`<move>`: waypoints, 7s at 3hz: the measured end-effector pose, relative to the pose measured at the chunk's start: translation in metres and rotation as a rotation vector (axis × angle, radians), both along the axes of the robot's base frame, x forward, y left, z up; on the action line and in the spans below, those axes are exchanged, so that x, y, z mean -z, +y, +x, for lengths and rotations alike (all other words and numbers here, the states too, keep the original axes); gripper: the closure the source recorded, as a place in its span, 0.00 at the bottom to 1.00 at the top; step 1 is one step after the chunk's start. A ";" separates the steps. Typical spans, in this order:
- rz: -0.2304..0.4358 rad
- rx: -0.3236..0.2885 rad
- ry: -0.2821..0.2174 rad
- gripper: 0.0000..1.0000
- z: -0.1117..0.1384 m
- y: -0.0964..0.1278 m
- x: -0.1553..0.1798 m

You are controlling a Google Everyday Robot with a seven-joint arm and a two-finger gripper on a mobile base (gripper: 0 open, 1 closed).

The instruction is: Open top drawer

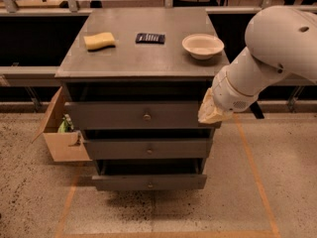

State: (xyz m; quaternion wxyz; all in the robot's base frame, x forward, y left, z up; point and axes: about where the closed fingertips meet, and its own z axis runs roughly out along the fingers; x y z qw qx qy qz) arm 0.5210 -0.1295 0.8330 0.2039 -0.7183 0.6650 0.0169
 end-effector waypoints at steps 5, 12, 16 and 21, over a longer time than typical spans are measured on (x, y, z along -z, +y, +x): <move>0.015 0.000 -0.023 0.35 0.077 0.037 0.082; 0.015 -0.089 -0.127 0.00 0.152 0.057 0.130; 0.007 -0.099 -0.051 0.41 0.188 0.044 0.177; -0.029 -0.205 0.141 0.62 0.087 0.042 0.106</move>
Offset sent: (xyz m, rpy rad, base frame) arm 0.0536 0.0273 -0.0395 0.0386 -0.0649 0.0192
